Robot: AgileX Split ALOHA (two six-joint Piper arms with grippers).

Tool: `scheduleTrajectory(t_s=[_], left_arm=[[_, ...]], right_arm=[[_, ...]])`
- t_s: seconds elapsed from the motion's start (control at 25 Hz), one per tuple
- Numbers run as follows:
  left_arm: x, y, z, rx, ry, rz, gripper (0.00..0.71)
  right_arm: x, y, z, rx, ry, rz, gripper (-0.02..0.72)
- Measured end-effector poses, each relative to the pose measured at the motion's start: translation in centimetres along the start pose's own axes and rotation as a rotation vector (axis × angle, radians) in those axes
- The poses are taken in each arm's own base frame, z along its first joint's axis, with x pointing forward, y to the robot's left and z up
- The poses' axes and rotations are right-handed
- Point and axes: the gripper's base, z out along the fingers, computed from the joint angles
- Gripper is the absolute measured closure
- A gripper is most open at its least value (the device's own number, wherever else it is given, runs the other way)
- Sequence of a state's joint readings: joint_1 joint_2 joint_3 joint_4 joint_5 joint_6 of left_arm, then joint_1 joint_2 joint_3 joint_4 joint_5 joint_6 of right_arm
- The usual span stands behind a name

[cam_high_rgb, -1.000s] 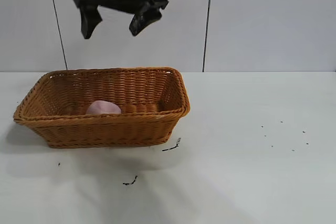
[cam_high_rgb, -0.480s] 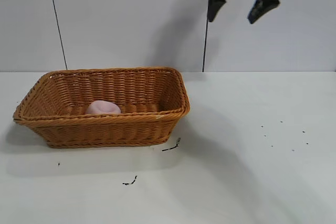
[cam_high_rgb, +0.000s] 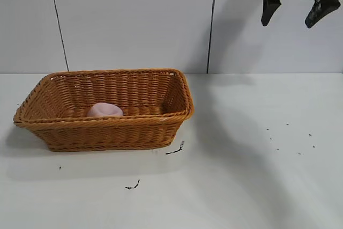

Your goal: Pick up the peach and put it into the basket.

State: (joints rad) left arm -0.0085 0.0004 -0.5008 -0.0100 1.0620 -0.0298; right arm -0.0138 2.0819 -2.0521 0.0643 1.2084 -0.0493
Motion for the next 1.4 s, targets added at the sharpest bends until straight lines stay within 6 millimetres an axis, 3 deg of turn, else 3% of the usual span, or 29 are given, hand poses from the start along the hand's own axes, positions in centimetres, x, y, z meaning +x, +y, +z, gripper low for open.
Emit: scheduleTrajectory(t_s=[0.16,0.36,0.4,0.44,0.48,0.52,0.72,0.76,1.0,1.16,1.4], left_arm=[[0.0,0.0,0.0,0.000,0.000,0.000,0.017],[0.0,0.0,0.0,0.000,0.000,0.000,0.017],[0.0,0.0,0.0,0.000,0.000,0.000,0.017],[0.0,0.0,0.0,0.000,0.000,0.000,0.017],[0.0,0.0,0.0,0.000,0.000,0.000,0.017],[0.0,0.0,0.0,0.000,0.000,0.000,0.017],[0.0,0.0,0.0,0.000,0.000,0.000,0.017],[0.0,0.0,0.0,0.000,0.000,0.000,0.017],[0.0,0.0,0.0,0.000,0.000,0.000,0.017],[0.0,0.0,0.0,0.000,0.000,0.000,0.017],[0.0,0.0,0.0,0.000,0.000,0.000,0.017]], right_arm=[[4.2,0.5,-4.2,-0.010,0.035,0.006,0.008],[11.9,1.0,-11.1,-0.008,0.015,0.004,0.008],[13.7,1.1,-11.9,-0.008,0.017,0.004,0.008],[13.7,1.1,-11.9,-0.008,0.017,0.004,0.008],[17.4,1.4,-14.3,-0.007,-0.020,0.004,0.008],[19.4,1.5,-15.0,-0.007,-0.029,0.004,0.008],[28.5,1.8,-16.3,-0.004,-0.104,0.004,0.008],[28.5,1.8,-16.3,-0.004,-0.104,0.004,0.008],[36.7,2.0,-16.3,0.005,-0.426,-0.004,0.008],[40.1,2.0,-15.3,0.010,-0.505,-0.010,0.008],[42.0,2.0,-16.1,0.018,-0.633,-0.010,0.008]])
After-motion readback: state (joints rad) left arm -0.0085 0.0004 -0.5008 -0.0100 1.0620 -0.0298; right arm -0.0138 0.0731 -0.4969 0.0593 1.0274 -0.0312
